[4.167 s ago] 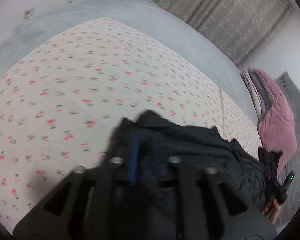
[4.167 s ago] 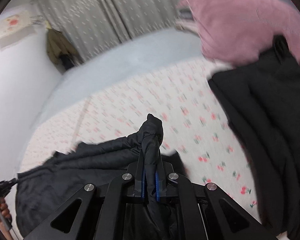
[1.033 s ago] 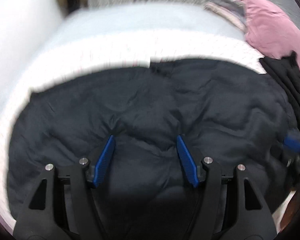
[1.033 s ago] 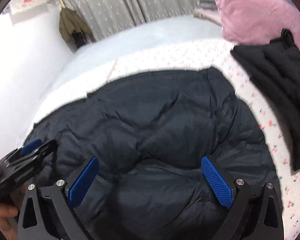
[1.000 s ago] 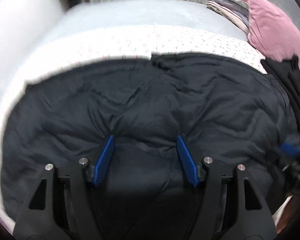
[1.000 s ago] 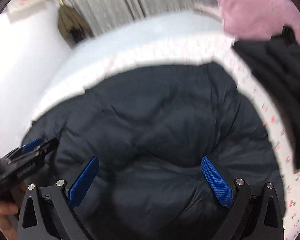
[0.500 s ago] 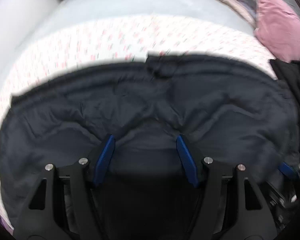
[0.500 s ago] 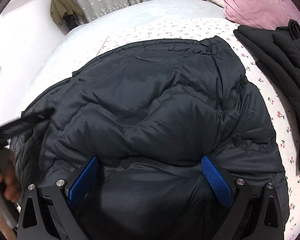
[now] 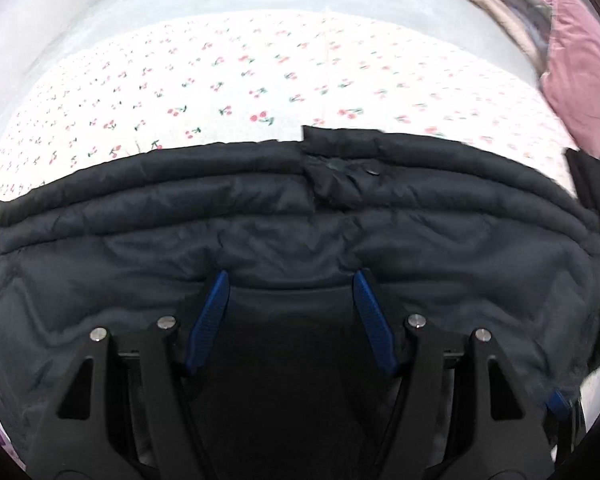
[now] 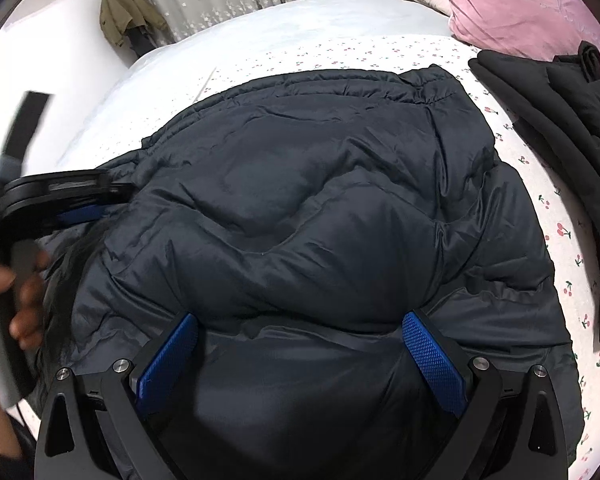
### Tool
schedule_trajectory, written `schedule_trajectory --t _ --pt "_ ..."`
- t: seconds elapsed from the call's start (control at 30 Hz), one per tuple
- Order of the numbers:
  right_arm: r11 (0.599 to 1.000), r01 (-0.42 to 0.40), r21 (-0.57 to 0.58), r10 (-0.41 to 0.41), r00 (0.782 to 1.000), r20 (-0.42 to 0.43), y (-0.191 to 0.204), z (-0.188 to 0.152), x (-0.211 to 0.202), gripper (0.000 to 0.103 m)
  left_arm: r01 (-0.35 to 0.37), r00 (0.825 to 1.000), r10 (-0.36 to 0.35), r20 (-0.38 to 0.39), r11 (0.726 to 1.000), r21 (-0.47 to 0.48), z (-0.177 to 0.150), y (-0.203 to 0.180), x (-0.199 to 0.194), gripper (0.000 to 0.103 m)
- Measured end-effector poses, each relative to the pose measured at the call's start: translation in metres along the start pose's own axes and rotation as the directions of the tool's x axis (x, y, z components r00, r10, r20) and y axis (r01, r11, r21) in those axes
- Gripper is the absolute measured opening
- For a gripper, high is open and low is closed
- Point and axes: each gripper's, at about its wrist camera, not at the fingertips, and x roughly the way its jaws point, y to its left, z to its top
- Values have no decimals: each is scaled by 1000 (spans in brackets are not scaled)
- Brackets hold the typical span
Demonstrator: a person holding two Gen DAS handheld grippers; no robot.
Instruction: Fold large clothes
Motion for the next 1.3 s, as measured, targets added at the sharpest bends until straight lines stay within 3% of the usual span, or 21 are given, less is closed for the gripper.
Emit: schedule_trajectory --t 0.2,0.33,0.47,0.57,0.67,0.8,1.0,1.1,1.2,1.23,1.27,1.3 --pt "1000 -1 -11 1 1000 6 2 -4 0 103 38 999 -39 -18 998 -58 5 11 10 66" --pt "1000 -9 -14 9 1000 2 -1 -4 0 103 69 997 -66 42 994 -90 -9 22 -25 66" --pt "1000 -10 -19 10 1000 6 -3 -4 0 103 101 979 -98 180 995 -5 -66 25 -87 66" --pt "1000 3 -29 -3 1000 12 -1 -5 0 103 119 980 -126 156 992 48 -107 24 -95 66" --pt "999 10 -33 -9 1000 20 1 -7 -1 103 63 984 -74 161 995 74 -138 23 -86 66" --pt "1000 17 -4 -16 999 50 3 -15 -9 103 -3 982 -25 189 989 146 -150 14 -75 68" --pt "989 -79 125 51 976 213 -20 -38 -68 103 23 980 -51 193 989 143 -149 21 -76 68" --pt "930 -154 334 62 960 272 -68 -52 -91 103 31 978 -60 199 988 149 -154 21 -78 68" --pt "767 -234 598 60 953 296 -127 -88 -96 103 41 979 -69 194 988 148 -154 22 -78 69" --pt "691 -261 674 45 947 319 -146 -107 -98 103 41 979 -69 193 988 147 -155 23 -79 69" --pt "646 -262 717 20 945 327 -156 -121 -100 103 41 979 -69 191 988 148 -154 21 -78 69" --pt "627 -260 735 6 944 329 -161 -131 -101 103 41 979 -69 191 988 147 -154 21 -78 69"
